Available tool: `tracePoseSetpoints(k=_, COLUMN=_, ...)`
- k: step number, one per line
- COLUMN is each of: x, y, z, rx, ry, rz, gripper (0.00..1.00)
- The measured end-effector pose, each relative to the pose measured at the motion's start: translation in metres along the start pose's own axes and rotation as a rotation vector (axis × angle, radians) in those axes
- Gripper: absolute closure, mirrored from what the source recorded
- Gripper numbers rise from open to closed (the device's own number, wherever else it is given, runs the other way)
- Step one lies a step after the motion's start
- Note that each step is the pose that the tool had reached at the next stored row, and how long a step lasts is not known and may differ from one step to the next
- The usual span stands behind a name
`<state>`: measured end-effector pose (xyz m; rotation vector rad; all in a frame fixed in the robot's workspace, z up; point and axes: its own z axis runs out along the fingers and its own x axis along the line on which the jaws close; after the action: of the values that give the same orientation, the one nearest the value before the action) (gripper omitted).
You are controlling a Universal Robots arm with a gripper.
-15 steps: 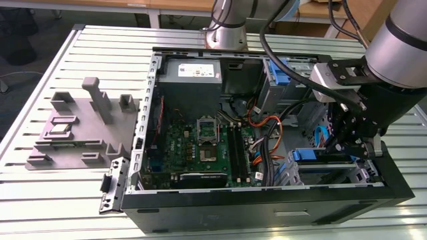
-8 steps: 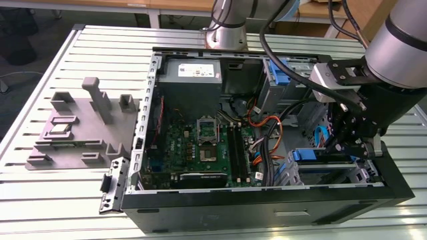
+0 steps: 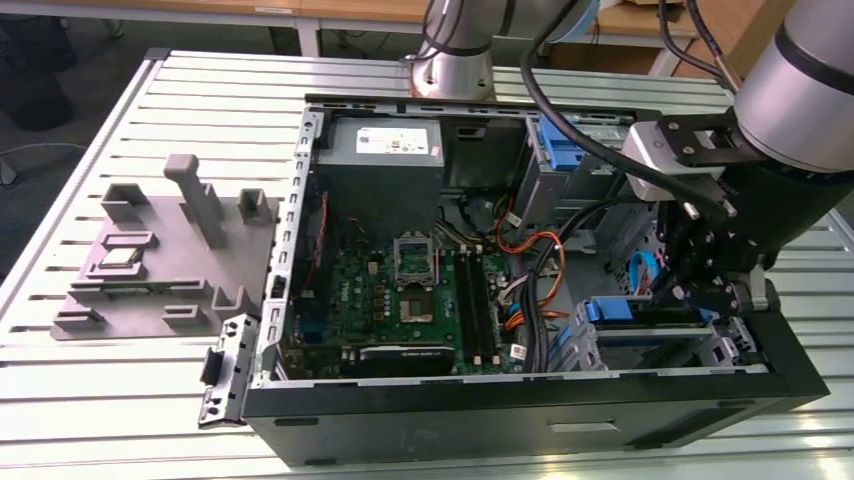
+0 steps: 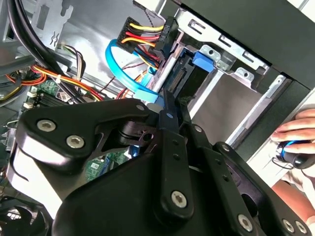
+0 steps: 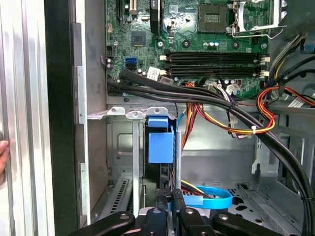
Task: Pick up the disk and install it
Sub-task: 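Insert the first disk wire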
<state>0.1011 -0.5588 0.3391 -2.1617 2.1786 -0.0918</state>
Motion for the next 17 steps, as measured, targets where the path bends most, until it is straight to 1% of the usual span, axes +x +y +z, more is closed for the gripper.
tracePoseSetpoints(k=1, x=0.0, y=0.0, z=0.0001, rx=0.0, ry=-0.0009, rz=0.0, gripper=0.84)
tracePoseSetpoints(k=2, x=0.0, y=0.0005, z=0.0, rx=0.0013, ry=-0.0037, rz=0.0, gripper=0.84)
tracePoseSetpoints(k=3, x=0.0, y=0.0014, z=0.0001, rx=0.0045, ry=-0.0067, rz=0.0, gripper=0.84)
tracePoseSetpoints(k=4, x=0.0, y=0.0024, z=0.0004, rx=0.0073, ry=-0.0082, rz=0.0, gripper=0.84)
tracePoseSetpoints(k=10, x=0.0, y=0.0036, z=0.0013, rx=0.0146, ry=-0.0087, rz=-0.004, gripper=0.84)
tracePoseSetpoints(k=17, x=0.0015, y=0.0038, z=0.0017, rx=0.0151, ry=-0.0093, rz=-0.007, gripper=0.84)
